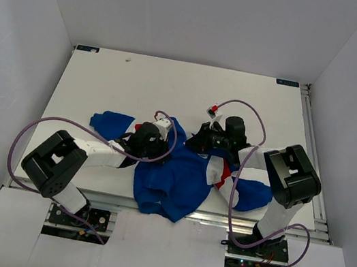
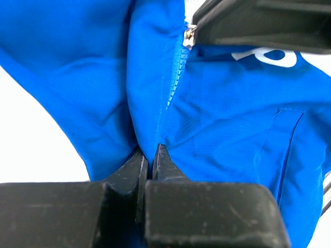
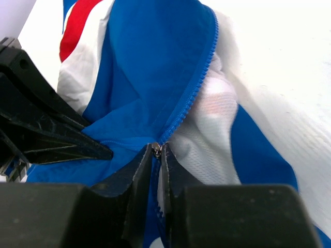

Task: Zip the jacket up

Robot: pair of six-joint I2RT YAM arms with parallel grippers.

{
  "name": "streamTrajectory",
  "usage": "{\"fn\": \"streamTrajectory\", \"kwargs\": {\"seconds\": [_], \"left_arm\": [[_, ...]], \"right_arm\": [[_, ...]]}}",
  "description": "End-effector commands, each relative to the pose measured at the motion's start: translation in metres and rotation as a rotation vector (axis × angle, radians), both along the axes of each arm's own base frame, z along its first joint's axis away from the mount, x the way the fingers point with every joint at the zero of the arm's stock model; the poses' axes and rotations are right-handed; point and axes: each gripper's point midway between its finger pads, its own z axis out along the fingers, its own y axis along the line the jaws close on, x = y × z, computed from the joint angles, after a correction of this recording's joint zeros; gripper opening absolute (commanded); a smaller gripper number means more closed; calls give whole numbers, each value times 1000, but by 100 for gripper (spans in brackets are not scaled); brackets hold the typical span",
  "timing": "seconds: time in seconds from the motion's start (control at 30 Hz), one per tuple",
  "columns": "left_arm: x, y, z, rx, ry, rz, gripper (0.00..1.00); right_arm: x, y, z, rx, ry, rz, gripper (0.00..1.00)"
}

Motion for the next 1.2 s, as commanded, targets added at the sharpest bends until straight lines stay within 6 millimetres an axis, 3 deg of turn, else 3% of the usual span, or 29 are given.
{"fn": "streamTrajectory", "kwargs": {"seconds": [0.0,0.13,0.43,0.53,0.6,0.67,0.83,1.17], "left_arm": [[2,-2,1,2,-4,-4,0],[2,-2,0,2,-3,-6,0],[2,-2,0,1,-1,-5,0],[2,-2,-1,1,1,-4,0],[2,-3,0,-1,2,-8,0],[2,-3,-1,0,4,-8,0],[2,-3,0,-4,2,-7,0],[2,-5,-2,-5,8,-10,0]], "right_arm": [[13,-6,29,63,-83,-33,14],[14,-4,33,76,-83,-30,16],[16,-1,36,85,-78,-24,8],[18,-2,33,75,-65,-33,20],[18,-3,29,69,-43,-47,33],[20,-5,22,51,-18,-63,38],[17,-5,13,44,11,-63,39],[5,12,18,82,-13,68,40]]}}
